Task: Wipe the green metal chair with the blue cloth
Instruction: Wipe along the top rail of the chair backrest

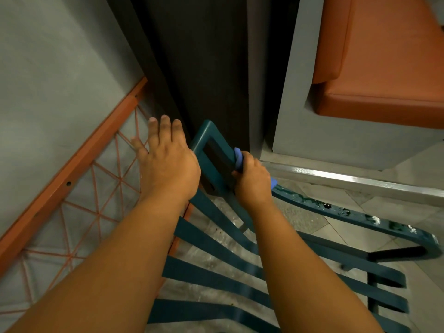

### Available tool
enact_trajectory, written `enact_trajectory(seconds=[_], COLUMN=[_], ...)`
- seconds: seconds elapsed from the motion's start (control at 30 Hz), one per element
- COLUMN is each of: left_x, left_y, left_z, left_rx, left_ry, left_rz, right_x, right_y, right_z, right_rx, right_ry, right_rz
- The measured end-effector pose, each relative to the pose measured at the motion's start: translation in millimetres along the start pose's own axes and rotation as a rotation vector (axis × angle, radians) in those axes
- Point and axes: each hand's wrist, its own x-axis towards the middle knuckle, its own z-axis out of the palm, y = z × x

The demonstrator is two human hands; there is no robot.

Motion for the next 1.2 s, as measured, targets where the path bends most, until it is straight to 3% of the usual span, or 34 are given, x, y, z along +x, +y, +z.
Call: enact_trajectory(seconds=[0.1, 0.17, 0.3, 0.47, 0.53, 0.63, 0.8, 0.87, 1.03, 1.1, 1.2], left_x=[0.1, 0.0, -1.2, -7.1, -8.9, -9.0, 1.0, 1.3, -0.4, 0.0, -0.6], left_y=[2.2, 2.5, 3.3, 6.3, 16.5, 40.4, 59.2, 61.8, 58.0, 57.8, 58.6], left_z=[-0.3, -0.9, -4.1, -10.1, -11.5, -1.8, 20.9, 27.5, 36.5, 37.1, 35.6], left_rx=[0.076, 0.093, 0.022, 0.098, 0.273, 0.472, 0.645, 0.667, 0.681, 0.673, 0.673], left_ry=[0.011, 0.022, 0.028, 0.078, 0.049, -0.082, -0.292, -0.301, -0.236, -0.226, -0.221], left_rz=[0.025, 0.061, 0.089, 0.201, 0.335, 0.514, 0.485, 0.462, 0.453, 0.458, 0.467], right_x=[11.3, 3.3, -23.6, -6.6, -9.1, -22.3, -8.5, -10.7, -52.5, -53.4, -25.9], right_y=[-21.3, -39.8, -30.6, -22.6, -35.9, -25.4, 16.9, 18.6, 63.8, 87.5, 84.7], right_z=[-4.9, -1.4, 4.6, -7.0, -6.3, 2.4, 5.0, 12.0, 13.5, 3.0, -5.8], right_rx=[0.260, 0.448, 0.361, 0.375, 0.482, 0.381, 0.004, -0.014, -0.037, -0.100, -0.103], right_ry=[-0.101, -0.032, 0.010, -0.035, -0.042, -0.048, -0.080, -0.060, -0.016, -0.019, -0.076], right_rz=[0.088, -0.039, -0.211, 0.043, -0.058, -0.174, 0.162, 0.163, -0.165, -0.104, 0.129])
